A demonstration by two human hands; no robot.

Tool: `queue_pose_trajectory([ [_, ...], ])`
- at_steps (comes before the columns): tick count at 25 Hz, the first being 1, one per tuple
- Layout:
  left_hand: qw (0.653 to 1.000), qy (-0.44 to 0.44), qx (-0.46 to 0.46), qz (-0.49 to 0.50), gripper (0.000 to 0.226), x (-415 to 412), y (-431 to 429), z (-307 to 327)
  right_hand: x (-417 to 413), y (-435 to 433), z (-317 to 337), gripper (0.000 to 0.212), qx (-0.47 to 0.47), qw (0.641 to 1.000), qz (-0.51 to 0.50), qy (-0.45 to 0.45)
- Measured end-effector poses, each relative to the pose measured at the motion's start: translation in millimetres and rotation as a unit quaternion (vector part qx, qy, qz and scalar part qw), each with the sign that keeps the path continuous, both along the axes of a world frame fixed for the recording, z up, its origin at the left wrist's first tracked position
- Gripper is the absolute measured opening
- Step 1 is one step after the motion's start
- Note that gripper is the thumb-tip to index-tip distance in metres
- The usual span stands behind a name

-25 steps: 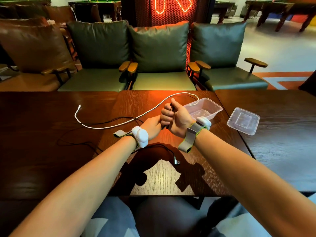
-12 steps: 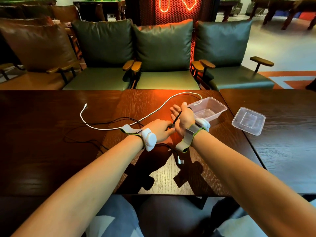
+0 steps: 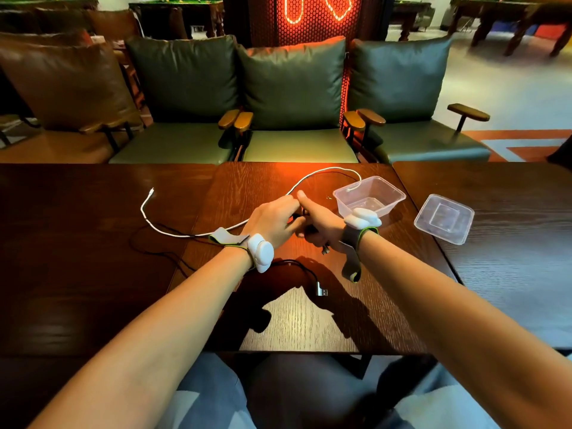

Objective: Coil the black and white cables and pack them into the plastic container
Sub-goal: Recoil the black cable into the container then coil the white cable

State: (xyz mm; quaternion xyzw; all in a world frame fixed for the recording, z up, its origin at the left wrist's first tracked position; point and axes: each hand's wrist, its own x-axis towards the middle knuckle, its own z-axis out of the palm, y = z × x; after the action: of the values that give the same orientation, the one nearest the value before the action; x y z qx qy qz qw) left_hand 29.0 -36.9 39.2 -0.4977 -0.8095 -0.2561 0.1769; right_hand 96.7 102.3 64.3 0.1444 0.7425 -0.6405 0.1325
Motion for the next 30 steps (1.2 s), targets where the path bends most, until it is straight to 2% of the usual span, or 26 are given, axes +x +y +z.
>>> queue_pose_trajectory([
  [3,0.997,0.067,0.029,0.023,0.038,-5,-10,-4,7,6,5,0.082,-0.056,0.984,0.13,-0.104],
  [5,0.998,0.04,0.031,0.028,0.051,-7,-15,-3,14,10,4,0.078,-0.17,0.958,0.197,-0.12],
  [7,0.995,-0.09,0.05,0.001,0.052,0,-9,-1,16,7,1,0.073,-0.307,0.921,0.212,-0.115],
  [8,0.977,-0.201,0.072,-0.017,0.05,5,-1,0,16,6,-1,0.071,-0.359,0.905,0.202,-0.103],
  [10,0.889,-0.436,0.141,-0.028,0.047,14,16,2,16,3,-3,0.068,-0.437,0.88,0.172,-0.065],
  [11,0.851,-0.499,0.166,-0.014,0.047,14,22,2,15,2,-3,0.066,-0.465,0.87,0.156,-0.048],
  [12,0.834,-0.521,0.182,0.004,0.047,13,26,1,14,1,-2,0.063,-0.484,0.863,0.137,-0.036],
  [13,0.833,-0.519,0.192,0.015,0.047,11,27,0,13,0,0,0.061,-0.493,0.861,0.12,-0.026],
  [15,0.834,-0.51,0.208,0.02,0.044,8,28,-2,12,0,3,0.059,-0.489,0.867,0.092,-0.017],
  [19,0.758,-0.606,0.237,0.049,0.056,13,33,-3,10,1,12,0.059,-0.45,0.892,0.044,-0.024],
  [22,0.734,-0.626,0.255,0.073,0.063,15,40,-2,6,-7,15,0.061,-0.34,0.939,-0.051,-0.011],
  [24,0.737,-0.613,0.27,0.093,0.057,16,44,1,3,-18,13,0.055,-0.256,0.956,-0.139,0.02],
  [27,0.781,-0.565,0.235,0.123,0.05,13,49,1,-1,-26,11,0.045,-0.207,0.952,-0.22,0.043],
  [30,0.771,-0.573,0.243,0.132,0.052,13,45,-1,0,-20,12,0.05,-0.22,0.96,-0.172,0.011],
])
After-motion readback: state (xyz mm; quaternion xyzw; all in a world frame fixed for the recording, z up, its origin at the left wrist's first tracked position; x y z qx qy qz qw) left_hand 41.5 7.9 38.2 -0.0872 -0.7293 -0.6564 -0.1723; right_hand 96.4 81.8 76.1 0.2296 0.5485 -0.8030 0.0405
